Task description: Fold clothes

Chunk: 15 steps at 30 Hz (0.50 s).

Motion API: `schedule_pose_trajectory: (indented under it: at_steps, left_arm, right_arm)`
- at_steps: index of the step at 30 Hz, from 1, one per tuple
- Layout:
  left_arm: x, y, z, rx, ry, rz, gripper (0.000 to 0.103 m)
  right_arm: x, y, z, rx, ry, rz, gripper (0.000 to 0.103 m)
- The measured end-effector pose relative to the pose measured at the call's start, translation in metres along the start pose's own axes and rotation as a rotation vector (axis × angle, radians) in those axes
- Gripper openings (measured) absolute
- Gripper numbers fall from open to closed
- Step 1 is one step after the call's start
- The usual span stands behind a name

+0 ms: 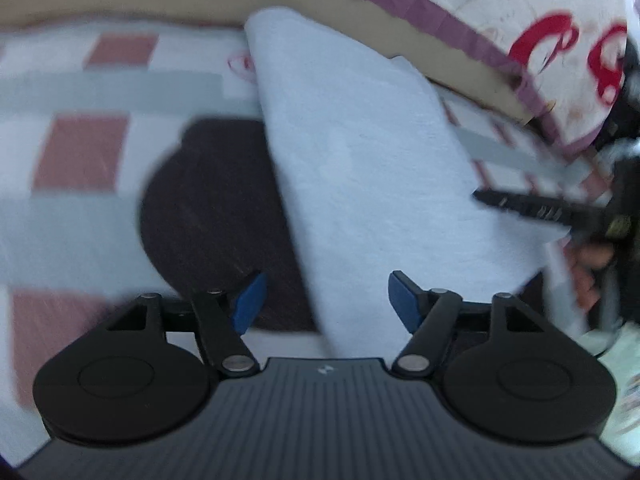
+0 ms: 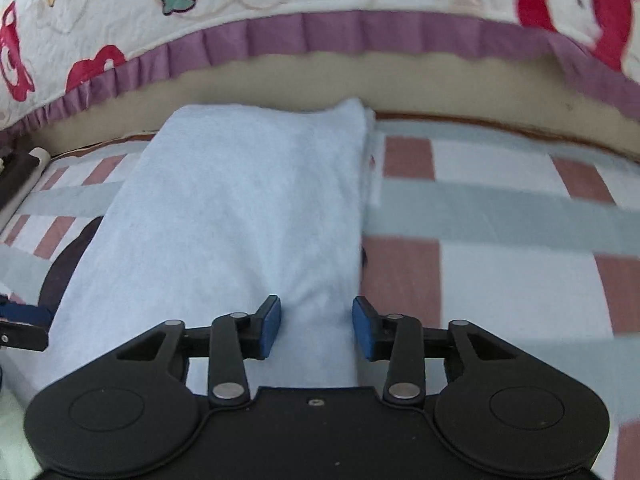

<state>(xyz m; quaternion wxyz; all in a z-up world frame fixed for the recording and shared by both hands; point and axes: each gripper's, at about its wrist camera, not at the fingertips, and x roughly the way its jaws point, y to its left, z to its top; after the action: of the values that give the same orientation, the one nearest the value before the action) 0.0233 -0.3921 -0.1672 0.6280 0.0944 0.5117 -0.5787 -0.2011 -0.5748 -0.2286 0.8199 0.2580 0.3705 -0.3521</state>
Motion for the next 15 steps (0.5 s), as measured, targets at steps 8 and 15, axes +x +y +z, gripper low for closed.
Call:
schedule_pose_trajectory:
  at_steps: [8, 15]
  left_arm:
    - [0.007, 0.001, -0.007, -0.089, 0.05, -0.12, 0.077]
    - [0.013, 0.006, -0.006, -0.175, 0.071, -0.214, 0.043]
  right_arm:
    - [-0.08, 0.073, -0.03, -0.364, -0.117, -0.029, 0.048]
    - [-0.071, 0.145, -0.077, -0.736, -0.067, 0.121, 0.049]
